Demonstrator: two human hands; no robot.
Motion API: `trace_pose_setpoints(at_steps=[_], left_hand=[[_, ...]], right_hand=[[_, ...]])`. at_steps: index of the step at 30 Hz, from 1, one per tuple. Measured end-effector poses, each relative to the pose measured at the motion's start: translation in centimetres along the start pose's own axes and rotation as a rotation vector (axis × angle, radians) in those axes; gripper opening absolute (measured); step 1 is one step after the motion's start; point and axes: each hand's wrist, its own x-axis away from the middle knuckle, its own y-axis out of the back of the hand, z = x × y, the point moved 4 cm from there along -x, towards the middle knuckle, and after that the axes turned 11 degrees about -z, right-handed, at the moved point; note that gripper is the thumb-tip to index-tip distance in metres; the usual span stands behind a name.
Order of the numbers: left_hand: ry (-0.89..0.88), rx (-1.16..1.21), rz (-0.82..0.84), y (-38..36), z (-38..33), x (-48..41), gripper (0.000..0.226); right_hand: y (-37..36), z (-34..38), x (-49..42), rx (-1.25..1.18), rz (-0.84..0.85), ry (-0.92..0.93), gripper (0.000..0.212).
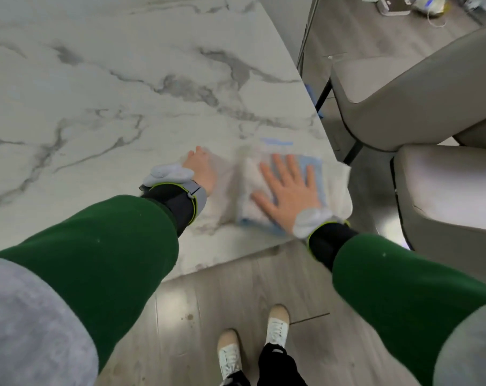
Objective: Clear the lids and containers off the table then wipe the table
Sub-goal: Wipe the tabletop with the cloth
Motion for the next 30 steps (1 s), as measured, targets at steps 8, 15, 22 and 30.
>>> trace_pose_setpoints(at_steps=[8, 15, 22, 30], left_hand=[[-0.009, -0.040, 0.028, -0.4, -1.2, -2.2, 0.042], [0.075, -0.065, 0.109, 0.9, -0.9, -2.7, 0.049], [0.219, 0.180, 0.096, 2.0, -0.4, -3.1, 0.031], [0.156, 0.297, -0.099, 3.4, 2.5, -1.1, 0.033]], right_hand=[[0.7, -5.1, -7.7, 0.025, -0.025, -0.360, 0.067], [0.5, -0.8, -12.6, 0.011, 0.015, -0.098, 0.066], [-0.3, 3.1, -10.7, -0.051, 0.043, 0.178, 0.068], [-1.4, 8.6, -8.7, -0.095, 0.104, 0.035, 0.066]])
